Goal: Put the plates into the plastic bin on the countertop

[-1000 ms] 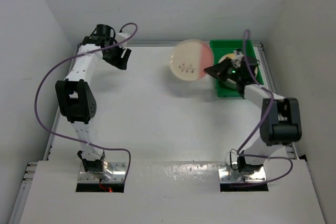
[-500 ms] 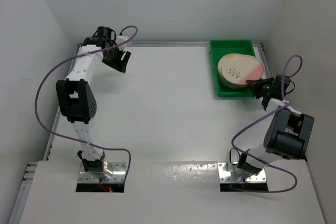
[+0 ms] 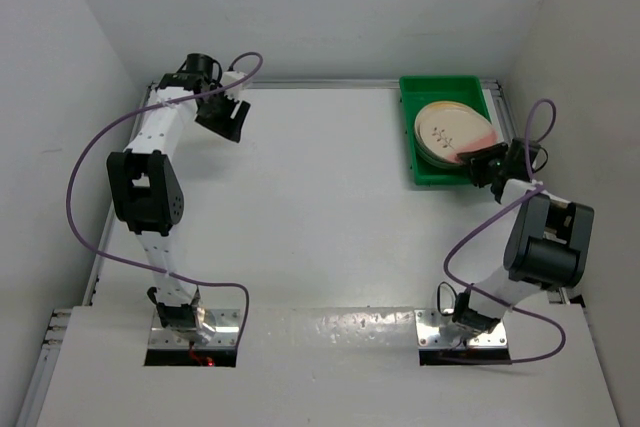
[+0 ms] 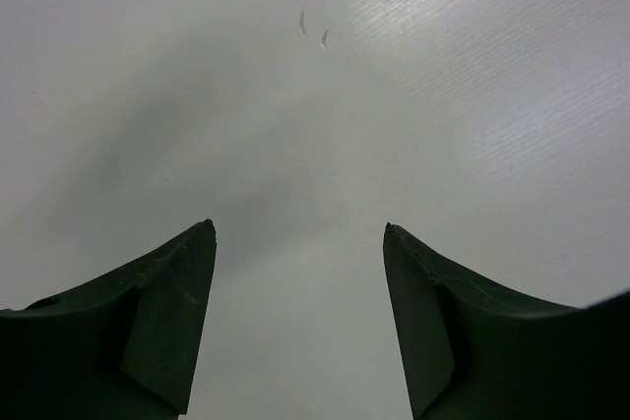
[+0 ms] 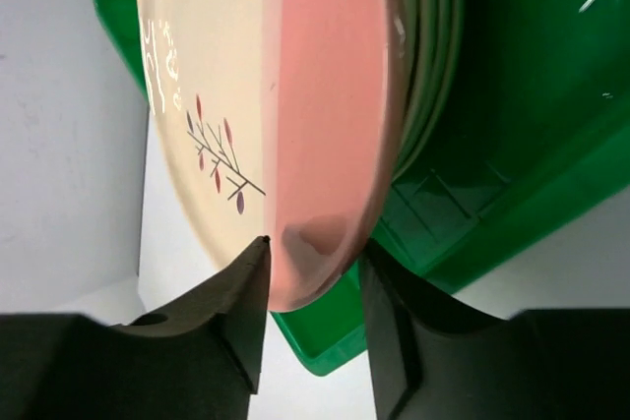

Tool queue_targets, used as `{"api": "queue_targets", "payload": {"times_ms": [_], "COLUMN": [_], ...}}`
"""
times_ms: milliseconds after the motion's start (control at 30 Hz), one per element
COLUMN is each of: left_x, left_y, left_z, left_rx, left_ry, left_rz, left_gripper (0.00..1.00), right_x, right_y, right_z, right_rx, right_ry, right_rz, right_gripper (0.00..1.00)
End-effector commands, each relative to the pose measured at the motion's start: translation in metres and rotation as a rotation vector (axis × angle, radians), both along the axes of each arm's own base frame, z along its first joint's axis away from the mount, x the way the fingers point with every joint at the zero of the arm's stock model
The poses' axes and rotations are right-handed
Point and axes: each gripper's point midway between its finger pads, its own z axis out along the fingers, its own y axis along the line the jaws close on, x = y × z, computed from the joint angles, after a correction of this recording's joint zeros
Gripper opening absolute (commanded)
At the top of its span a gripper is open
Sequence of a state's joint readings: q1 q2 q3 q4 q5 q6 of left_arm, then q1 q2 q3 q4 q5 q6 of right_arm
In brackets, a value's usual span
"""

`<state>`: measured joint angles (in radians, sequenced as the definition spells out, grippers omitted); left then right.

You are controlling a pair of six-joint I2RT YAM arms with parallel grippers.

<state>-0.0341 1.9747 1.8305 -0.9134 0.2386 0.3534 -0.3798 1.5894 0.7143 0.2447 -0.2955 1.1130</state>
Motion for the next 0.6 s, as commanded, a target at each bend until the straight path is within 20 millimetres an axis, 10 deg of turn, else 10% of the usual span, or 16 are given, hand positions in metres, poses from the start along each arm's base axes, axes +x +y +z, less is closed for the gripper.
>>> {"api": "queue_targets", "payload": {"times_ms": [0, 300, 567], "left_x": [-0.001, -0.008, -0.007], "left_y": [-0.006, -0.007, -0.007], "left_z": [0.017, 0.007, 0.007], "left_rx": [-0.024, -0.031, -0.027], "left_ry": [-0.034, -0.004, -0.007], "left_rz": [-0.003, -0.007, -0.015], "left_gripper": [0.71, 0.71, 0.72], "right_x": [0.019, 0.020, 0.028], "right_y": [0.000, -0.010, -0.018], "right_z": [0.016, 0.018, 0.008], "right_rx": [-0.049, -0.220, -0.414], "right_ry": [-0.024, 0.063, 0.256], "right_rz": [0.031, 0.052, 0.117], "right_gripper": [0.41, 0.54, 0.33]}}
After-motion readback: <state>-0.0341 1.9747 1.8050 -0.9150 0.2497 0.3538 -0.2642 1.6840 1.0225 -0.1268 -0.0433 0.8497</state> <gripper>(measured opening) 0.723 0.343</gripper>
